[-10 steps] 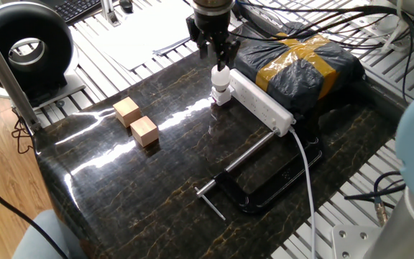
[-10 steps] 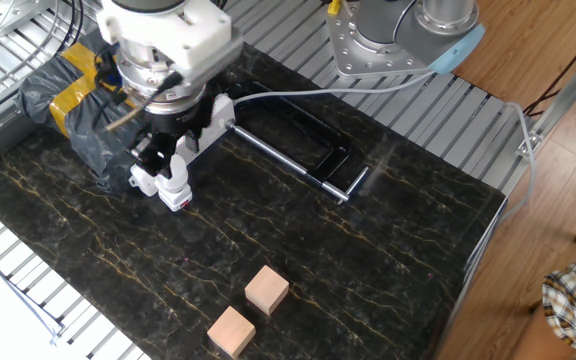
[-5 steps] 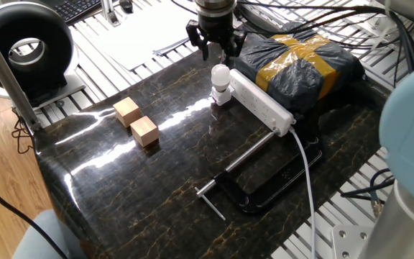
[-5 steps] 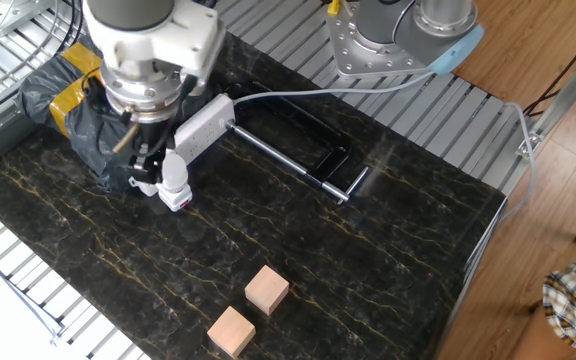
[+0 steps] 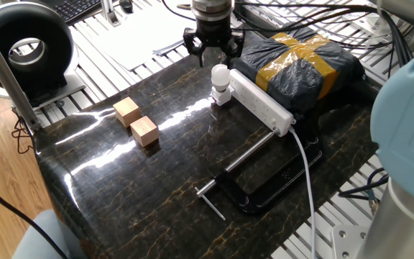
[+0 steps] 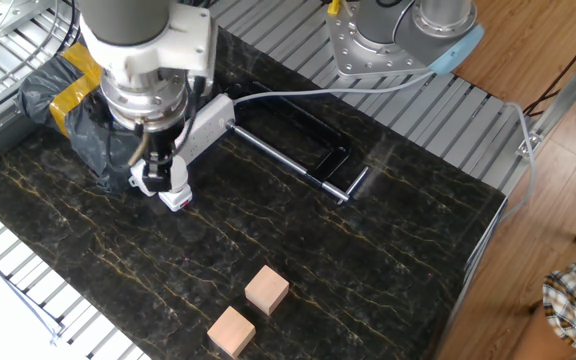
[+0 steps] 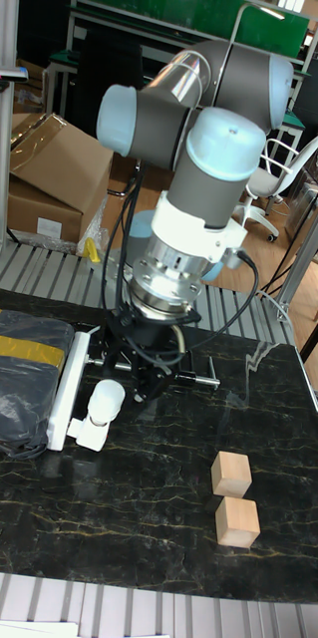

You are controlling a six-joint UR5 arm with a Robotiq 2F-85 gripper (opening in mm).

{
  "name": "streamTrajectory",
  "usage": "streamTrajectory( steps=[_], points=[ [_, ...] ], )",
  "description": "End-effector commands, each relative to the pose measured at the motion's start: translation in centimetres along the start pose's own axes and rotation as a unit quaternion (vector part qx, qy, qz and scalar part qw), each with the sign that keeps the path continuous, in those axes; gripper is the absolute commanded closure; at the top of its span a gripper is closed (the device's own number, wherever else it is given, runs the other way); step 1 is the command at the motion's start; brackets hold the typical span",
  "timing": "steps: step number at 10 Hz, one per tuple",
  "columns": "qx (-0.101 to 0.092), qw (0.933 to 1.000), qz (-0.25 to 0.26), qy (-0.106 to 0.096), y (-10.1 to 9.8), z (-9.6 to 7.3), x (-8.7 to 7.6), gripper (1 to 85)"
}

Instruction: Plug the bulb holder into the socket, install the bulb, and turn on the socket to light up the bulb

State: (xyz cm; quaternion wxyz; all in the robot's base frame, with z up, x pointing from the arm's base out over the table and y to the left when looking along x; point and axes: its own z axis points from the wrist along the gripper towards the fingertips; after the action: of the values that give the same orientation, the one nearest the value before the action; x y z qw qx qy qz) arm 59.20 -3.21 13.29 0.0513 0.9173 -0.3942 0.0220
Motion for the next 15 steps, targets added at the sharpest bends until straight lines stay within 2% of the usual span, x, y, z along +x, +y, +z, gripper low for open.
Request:
streamTrajectory(
  steps=[1,4,6,9,15],
  points=[
    [-0.004,0.9988,-0.047,-0.010,0.0,0.2,-0.6,23.0],
    [-0.016,0.9978,-0.063,-0.007,1.1,0.5,-0.3,23.0],
    [-0.003,0.9976,-0.069,0.002,1.0,0.6,0.4,23.0],
    [0.001,0.9969,-0.079,-0.002,1.5,1.6,0.1,24.7],
    [0.006,0.9967,-0.081,-0.009,1.0,2.0,-0.4,31.7]
  ],
)
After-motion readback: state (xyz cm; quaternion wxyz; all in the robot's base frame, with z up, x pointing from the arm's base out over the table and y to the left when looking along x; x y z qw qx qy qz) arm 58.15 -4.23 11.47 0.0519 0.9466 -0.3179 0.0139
